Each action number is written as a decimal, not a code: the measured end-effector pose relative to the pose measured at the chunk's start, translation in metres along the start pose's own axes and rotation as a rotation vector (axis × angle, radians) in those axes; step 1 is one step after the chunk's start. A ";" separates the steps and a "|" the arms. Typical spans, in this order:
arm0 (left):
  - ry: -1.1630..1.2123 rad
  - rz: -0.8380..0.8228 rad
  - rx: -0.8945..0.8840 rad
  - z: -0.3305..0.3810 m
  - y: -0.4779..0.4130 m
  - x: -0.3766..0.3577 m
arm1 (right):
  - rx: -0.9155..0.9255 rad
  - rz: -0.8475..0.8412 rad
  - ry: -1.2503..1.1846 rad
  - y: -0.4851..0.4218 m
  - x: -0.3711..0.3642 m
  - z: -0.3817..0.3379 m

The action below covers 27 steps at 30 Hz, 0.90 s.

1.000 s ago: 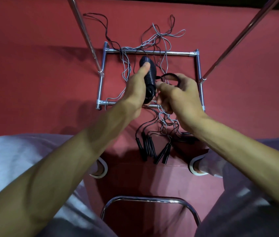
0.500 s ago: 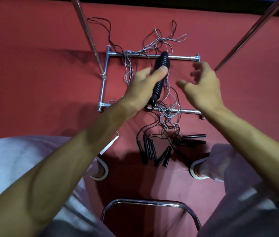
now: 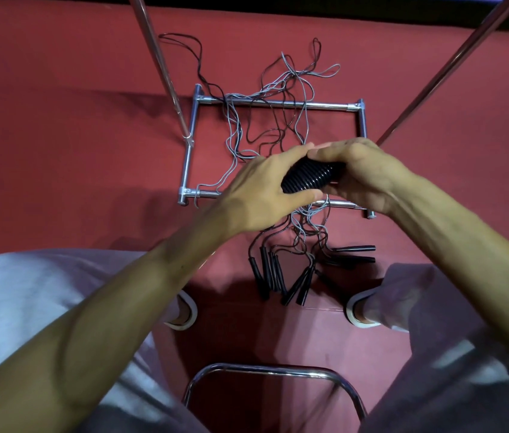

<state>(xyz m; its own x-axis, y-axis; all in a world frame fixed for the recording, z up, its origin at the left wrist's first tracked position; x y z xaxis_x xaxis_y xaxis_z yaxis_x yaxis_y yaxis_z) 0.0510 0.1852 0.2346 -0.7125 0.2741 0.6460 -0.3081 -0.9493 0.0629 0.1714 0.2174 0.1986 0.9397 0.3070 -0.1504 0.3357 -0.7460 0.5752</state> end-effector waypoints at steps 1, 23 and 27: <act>0.011 0.010 0.036 -0.004 0.000 -0.001 | -0.004 0.009 -0.008 -0.002 -0.001 0.004; 0.080 0.075 0.129 0.002 -0.004 -0.003 | 0.329 0.589 -0.406 0.020 0.026 0.012; 0.031 0.045 0.176 0.001 -0.006 -0.008 | 0.276 0.621 -0.458 0.019 0.028 0.018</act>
<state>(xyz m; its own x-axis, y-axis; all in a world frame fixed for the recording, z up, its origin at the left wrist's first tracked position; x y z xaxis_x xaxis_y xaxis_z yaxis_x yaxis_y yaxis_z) 0.0591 0.1885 0.2297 -0.7428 0.2332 0.6275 -0.1625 -0.9721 0.1690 0.2053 0.2009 0.1913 0.8729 -0.4367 -0.2175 -0.3066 -0.8378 0.4518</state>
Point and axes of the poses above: each hand's wrist, its own y-axis away from the middle knuckle, its own x-axis out of the back of the hand, z = x × y, the point moved 10 cm from there along -y, towards the middle knuckle, and after that the axes turned 3 degrees about -z, right-handed, at the moved point
